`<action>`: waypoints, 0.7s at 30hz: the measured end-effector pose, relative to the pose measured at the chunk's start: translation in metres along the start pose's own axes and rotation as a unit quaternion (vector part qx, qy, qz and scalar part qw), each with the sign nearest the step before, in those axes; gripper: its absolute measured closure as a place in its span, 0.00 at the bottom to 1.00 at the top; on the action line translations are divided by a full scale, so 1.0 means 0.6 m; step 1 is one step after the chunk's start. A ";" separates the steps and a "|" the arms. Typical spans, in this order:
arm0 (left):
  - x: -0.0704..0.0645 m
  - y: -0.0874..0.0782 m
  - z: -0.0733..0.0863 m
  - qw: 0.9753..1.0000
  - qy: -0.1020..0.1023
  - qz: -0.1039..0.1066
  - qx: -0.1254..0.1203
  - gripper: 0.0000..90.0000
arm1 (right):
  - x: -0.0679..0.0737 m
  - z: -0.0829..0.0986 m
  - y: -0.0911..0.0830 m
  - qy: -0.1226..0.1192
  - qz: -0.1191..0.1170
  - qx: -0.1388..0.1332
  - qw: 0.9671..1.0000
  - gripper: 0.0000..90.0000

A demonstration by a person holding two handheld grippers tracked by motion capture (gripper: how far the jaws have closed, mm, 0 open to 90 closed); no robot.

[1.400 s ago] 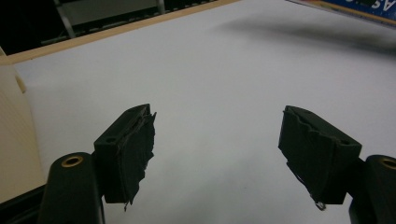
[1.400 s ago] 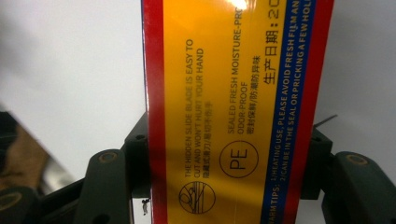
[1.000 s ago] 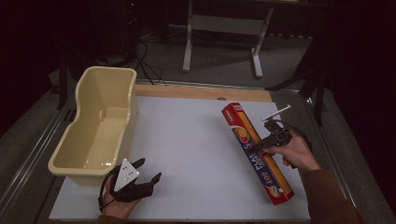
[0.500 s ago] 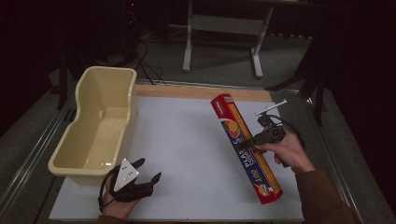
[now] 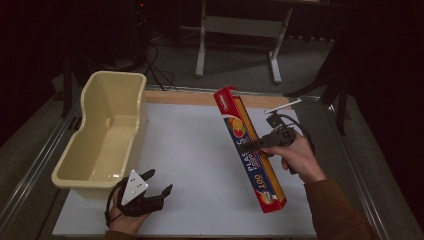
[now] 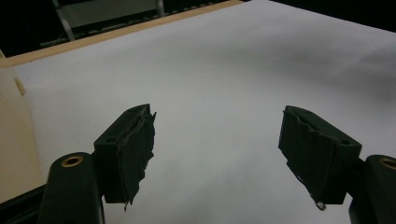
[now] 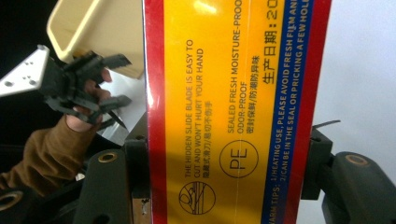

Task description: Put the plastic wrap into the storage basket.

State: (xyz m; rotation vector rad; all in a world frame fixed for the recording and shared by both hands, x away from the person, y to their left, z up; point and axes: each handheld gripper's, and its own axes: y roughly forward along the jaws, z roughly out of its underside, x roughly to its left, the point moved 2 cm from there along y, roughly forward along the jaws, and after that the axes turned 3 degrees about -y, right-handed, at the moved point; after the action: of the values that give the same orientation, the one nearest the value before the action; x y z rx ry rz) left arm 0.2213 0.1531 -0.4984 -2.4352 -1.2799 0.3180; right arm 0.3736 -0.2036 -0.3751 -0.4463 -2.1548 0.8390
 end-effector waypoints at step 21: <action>-0.001 0.001 0.000 1.000 0.003 0.002 0.001 0.29 | 0.045 -0.072 0.045 -0.010 -0.032 -0.023 0.999 0.44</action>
State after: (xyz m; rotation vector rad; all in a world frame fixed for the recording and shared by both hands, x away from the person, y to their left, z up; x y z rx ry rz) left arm 0.2212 0.1522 -0.4986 -2.4360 -1.2711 0.3136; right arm 0.3901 -0.1513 -0.3582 -0.3917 -2.1986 0.7636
